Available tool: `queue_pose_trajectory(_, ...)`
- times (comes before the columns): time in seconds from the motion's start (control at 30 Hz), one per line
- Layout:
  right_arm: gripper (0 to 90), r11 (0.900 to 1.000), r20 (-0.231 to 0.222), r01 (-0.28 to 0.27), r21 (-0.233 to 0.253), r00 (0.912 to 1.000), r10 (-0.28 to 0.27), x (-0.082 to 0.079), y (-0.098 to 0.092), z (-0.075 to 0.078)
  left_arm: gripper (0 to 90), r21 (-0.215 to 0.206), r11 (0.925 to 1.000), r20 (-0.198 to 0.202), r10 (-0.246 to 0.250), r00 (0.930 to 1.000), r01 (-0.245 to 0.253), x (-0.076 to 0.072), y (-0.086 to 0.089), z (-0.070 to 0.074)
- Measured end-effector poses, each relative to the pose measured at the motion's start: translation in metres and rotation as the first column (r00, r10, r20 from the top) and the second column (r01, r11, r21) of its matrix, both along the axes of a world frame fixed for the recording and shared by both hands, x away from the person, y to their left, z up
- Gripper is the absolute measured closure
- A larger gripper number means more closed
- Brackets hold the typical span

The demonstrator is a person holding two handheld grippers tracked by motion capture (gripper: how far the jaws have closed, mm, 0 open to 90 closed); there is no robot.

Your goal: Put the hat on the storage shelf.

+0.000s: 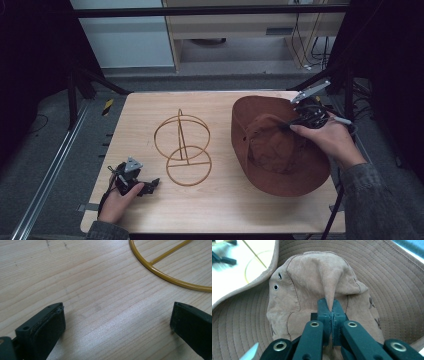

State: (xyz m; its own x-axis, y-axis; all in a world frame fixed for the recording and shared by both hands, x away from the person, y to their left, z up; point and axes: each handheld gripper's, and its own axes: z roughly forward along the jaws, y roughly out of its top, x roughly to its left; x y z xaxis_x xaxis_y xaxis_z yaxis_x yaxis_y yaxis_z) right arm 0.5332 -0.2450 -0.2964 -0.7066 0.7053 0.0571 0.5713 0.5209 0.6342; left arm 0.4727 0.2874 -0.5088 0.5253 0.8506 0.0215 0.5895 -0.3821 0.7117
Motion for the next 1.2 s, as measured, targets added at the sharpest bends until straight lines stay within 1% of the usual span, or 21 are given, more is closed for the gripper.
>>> queue_pose_trajectory(0.1,89.3,1.000,0.025,-0.001,0.014,0.9997,0.001,-0.004,0.000,0.012,0.0,0.000,1.0000,0.000,0.000,1.0000,0.000,0.000,0.000,0.000)
queue_pose_trajectory(0.23,89.3,1.000,0.048,0.002,0.030,0.9988,-0.003,-0.008,0.000,0.026,0.0,-0.005,1.0000,0.000,0.004,1.0000,-0.004,0.000,-0.001,0.000)
queue_pose_trajectory(0.3,89.3,0.999,0.060,0.001,0.036,0.9982,-0.004,-0.009,0.001,0.032,0.0,-0.005,1.0000,0.000,0.004,1.0000,-0.004,0.000,-0.001,0.000)
queue_pose_trajectory(0.33,89.3,0.999,0.060,0.001,0.036,0.9982,-0.004,-0.009,0.001,0.032,0.0,-0.005,1.0000,0.000,0.004,1.0000,-0.004,0.000,-0.001,0.000)
queue_pose_trajectory(0.37,89.3,0.999,0.075,-0.003,0.047,0.9972,-0.001,-0.011,0.003,0.039,0.0,-0.004,1.0000,0.001,0.003,1.0000,-0.003,0.000,0.000,0.000)
queue_pose_trajectory(0.47,89.3,0.998,0.094,-0.011,0.054,0.9956,0.006,-0.012,0.006,0.047,0.0,-0.004,1.0000,0.001,0.002,1.0000,-0.002,0.000,0.000,0.000)
queue_pose_trajectory(0.5,89.3,0.998,0.094,-0.011,0.054,0.9956,0.006,-0.012,0.006,0.047,0.0,-0.004,1.0000,0.001,0.002,1.0000,-0.002,0.000,0.000,0.000)
queue_pose_trajectory(0.53,89.3,0.998,0.107,-0.015,0.066,0.9943,0.008,-0.014,0.010,0.055,0.0,-0.004,1.0000,0.002,0.002,1.0000,-0.002,0.000,0.000,0.000)
queue_pose_trajectory(0.67,89.3,0.996,0.131,-0.027,0.082,0.9912,0.016,-0.015,0.018,0.067,0.0,-0.003,1.0000,0.001,0.002,1.0000,-0.002,0.000,0.000,0.000)
queue_pose_trajectory(0.7,89.3,0.996,0.132,-0.028,0.082,0.9911,0.017,-0.016,0.021,0.071,0.0,-0.003,1.0000,0.001,0.002,1.0000,-0.002,0.000,0.000,0.000)
queue_pose_trajectory(0.8,89.3,0.995,0.153,-0.045,0.084,0.9877,0.031,-0.016,0.031,0.081,0.0,-0.003,1.0000,0.000,0.002,1.0000,-0.002,0.000,0.000,0.000)
queue_pose_trajectory(0.83,89.3,0.995,0.153,-0.045,0.084,0.9877,0.031,-0.016,0.031,0.081,0.0,-0.003,1.0000,0.000,0.002,1.0000,-0.002,0.000,0.000,0.000)
queue_pose_trajectory(0.87,89.3,0.994,0.165,-0.060,0.089,0.9853,0.044,-0.016,0.040,0.089,0.0,-0.003,1.0000,0.001,0.002,1.0000,-0.002,0.000,0.000,0.000)
queue_pose_trajectory(1.03,89.3,0.991,0.187,-0.088,0.096,0.9799,0.069,-0.016,0.057,0.104,0.0,-0.002,1.0000,-0.002,0.001,1.0000,-0.001,0.000,0.000,0.000)
queue_pose_trajectory(1.1,89.3,0.991,0.191,-0.091,0.099,0.9790,0.071,-0.017,0.060,0.106,0.0,-0.002,1.0000,-0.002,0.002,1.0000,-0.002,0.000,0.000,0.000)
queue_pose_trajectory(1.13,89.3,0.989,0.200,-0.105,0.101,0.9763,0.084,-0.018,0.067,0.111,0.0,-0.002,1.0000,-0.002,0.002,1.0000,-0.002,-0.001,0.000,0.000)
queue_pose_trajectory(1.2,89.3,0.988,0.203,-0.112,0.102,0.9750,0.090,-0.019,0.072,0.114,0.0,-0.002,1.0000,-0.002,0.001,1.0000,-0.001,0.000,0.000,0.000)
